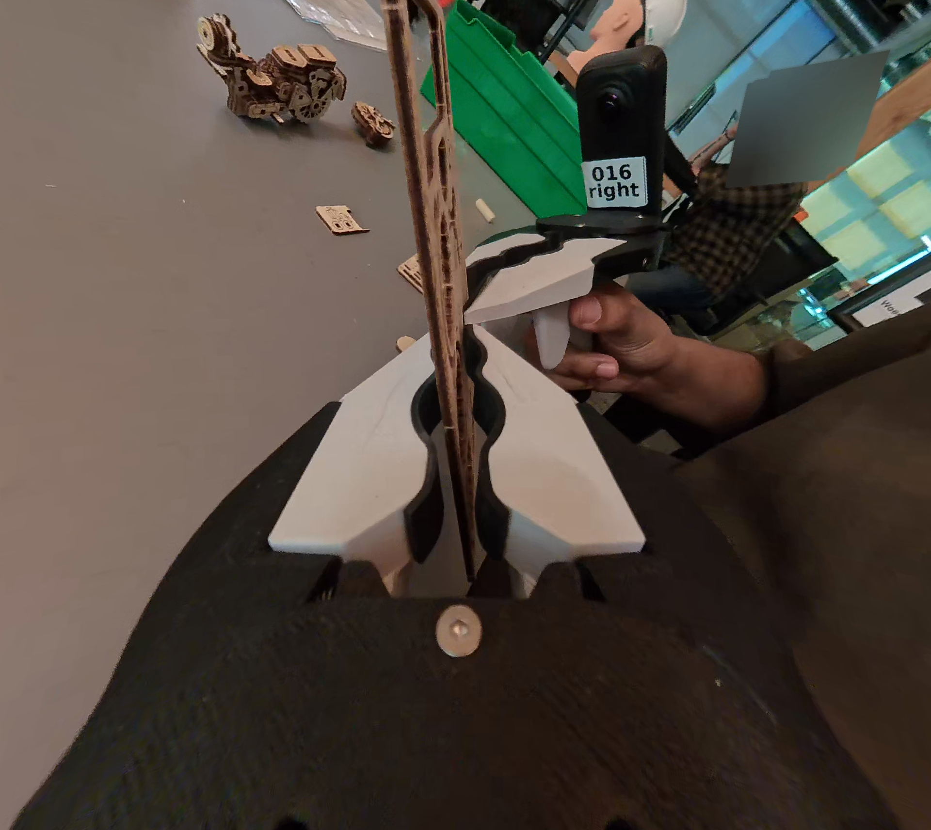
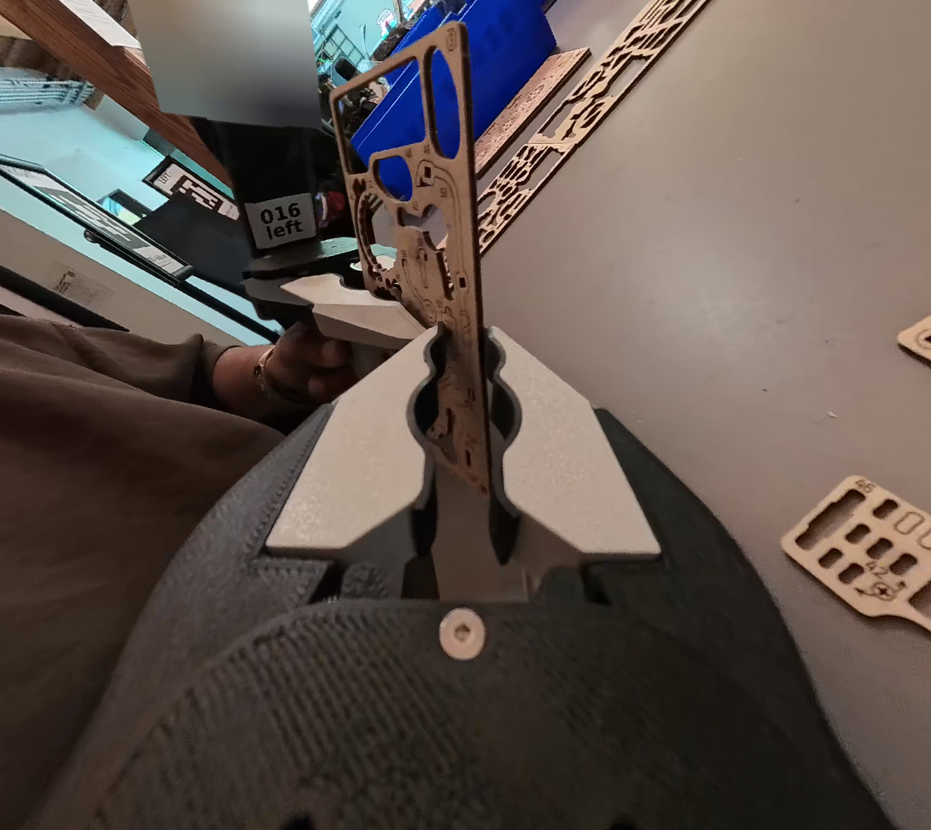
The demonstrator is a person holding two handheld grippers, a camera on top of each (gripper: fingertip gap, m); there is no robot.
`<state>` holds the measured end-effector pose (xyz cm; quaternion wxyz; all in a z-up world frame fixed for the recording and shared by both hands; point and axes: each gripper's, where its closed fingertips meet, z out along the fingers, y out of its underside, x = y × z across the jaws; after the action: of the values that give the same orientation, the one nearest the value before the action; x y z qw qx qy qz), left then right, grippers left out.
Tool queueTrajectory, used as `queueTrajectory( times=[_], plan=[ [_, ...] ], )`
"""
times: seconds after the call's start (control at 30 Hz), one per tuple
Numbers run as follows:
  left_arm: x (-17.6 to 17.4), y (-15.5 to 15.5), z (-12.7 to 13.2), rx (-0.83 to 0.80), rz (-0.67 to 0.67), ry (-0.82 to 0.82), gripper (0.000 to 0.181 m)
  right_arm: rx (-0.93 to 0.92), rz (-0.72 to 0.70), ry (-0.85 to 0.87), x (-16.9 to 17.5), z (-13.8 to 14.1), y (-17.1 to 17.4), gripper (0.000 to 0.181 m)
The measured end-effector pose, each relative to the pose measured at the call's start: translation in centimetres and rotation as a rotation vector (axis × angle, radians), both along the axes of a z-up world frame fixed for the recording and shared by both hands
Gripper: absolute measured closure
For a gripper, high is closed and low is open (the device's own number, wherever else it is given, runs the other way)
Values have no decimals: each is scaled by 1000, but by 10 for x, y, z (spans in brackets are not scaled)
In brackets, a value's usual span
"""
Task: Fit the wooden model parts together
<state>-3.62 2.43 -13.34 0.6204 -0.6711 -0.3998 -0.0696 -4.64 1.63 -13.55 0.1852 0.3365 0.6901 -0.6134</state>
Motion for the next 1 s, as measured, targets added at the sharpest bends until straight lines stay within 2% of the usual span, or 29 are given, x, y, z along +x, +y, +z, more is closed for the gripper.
queueTrajectory(
  times=[0.2, 0.33, 0.47, 0.7, 1.0],
  plan=[
    [-2, 0, -4, -21, 9, 6, 181, 32, -26, 10, -3, -4, 1, 167],
    [-7, -1, 3, 46, 12, -40, 181, 13, -52, 79, -9, 2, 2, 166],
    [-8, -4, 3, 36, 31, -24, 181, 50, -94, 133, -13, 3, 6, 166],
    [-4, -3, 4, 51, 7, -27, 181, -1, -41, 66, -6, 4, 3, 170],
    [-3, -2, -1, -117, 59, 111, 181, 53, -49, 75, -6, 0, 3, 169]
  ],
)
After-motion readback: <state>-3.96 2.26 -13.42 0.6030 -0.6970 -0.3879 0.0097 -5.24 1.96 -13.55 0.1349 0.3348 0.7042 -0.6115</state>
